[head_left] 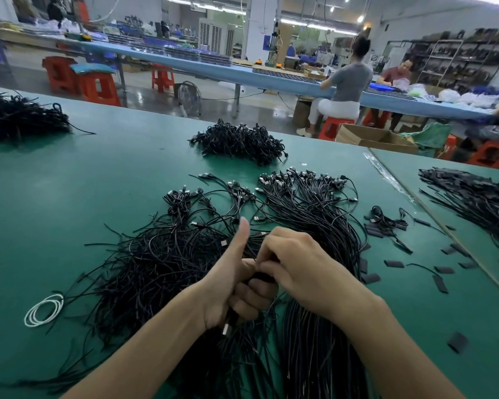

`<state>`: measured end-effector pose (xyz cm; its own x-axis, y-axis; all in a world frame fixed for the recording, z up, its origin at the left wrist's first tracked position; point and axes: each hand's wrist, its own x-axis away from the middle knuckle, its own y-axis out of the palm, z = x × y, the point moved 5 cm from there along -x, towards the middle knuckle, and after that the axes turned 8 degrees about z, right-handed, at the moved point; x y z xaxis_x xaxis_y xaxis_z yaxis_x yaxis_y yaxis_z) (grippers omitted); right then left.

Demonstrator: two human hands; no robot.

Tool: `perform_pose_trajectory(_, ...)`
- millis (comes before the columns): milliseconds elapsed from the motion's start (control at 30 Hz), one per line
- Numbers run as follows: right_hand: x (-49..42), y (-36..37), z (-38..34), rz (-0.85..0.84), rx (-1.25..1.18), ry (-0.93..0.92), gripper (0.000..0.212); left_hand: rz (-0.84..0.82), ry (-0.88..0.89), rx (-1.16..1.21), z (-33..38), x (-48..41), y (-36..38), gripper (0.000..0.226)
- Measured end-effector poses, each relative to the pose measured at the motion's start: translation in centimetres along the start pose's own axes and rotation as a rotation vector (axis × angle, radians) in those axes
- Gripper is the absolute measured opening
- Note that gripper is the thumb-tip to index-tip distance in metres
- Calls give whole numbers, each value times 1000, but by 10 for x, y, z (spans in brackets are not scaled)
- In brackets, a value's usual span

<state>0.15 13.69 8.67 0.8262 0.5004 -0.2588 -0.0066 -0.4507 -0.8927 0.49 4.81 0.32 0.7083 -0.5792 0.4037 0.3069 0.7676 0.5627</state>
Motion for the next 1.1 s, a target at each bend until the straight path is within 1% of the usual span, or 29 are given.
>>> perform_pose_trajectory(100,3,1,6,-49,-97,3,7,-76,57,-264,2,10,3,55)
perform_pose_trajectory(167,5,2,6,-57,-104,-32,6,-60,78,-443,3,13,6,35)
perform_pose_trajectory(200,5,2,5,-54,-108,-46,9,-37,76,-489,3,13,6,26)
perform_pose_trajectory(233,6,2,5,-50,-116,-54,11,-19,71,-514,3,13,7,24)
perform_pose_trajectory(300,7,0,3,-42,-127,-66,16,-21,53,-530,2,12,9,28)
perform_pose_trajectory(367,8,0,3,-48,-136,-68,20,-63,36,-558,2,13,12,33)
perform_pose_trajectory(433,9,1,3,-69,-149,-64,19,-118,11,-592,0,16,13,45)
perform_pose_trajectory(500,9,4,2,-86,-147,-61,18,-122,-8,-608,-1,17,14,46)
perform_pose_trajectory(567,9,5,2,-84,-128,-67,17,-72,-6,-589,-1,17,13,34)
perform_pose_trajectory(633,9,5,3,-68,-113,-67,16,6,18,-520,1,14,10,25)
perform_pose_trajectory(700,10,3,7,-32,-113,-48,16,65,53,-408,3,12,7,24)
perform_pose_trajectory(767,12,2,11,21,-131,-19,16,93,91,-242,5,11,7,22)
perform_pose_trajectory(867,12,3,14,86,-130,-7,13,169,136,-109,4,10,4,29)
perform_pose_trajectory(933,11,4,15,91,-124,-24,12,214,145,-88,3,10,3,32)
perform_pose_trajectory(1000,10,2,17,78,-125,-29,14,239,133,-116,2,10,3,31)
perform_pose_trajectory(1100,10,1,19,56,-109,-34,16,234,105,-167,2,10,5,32)
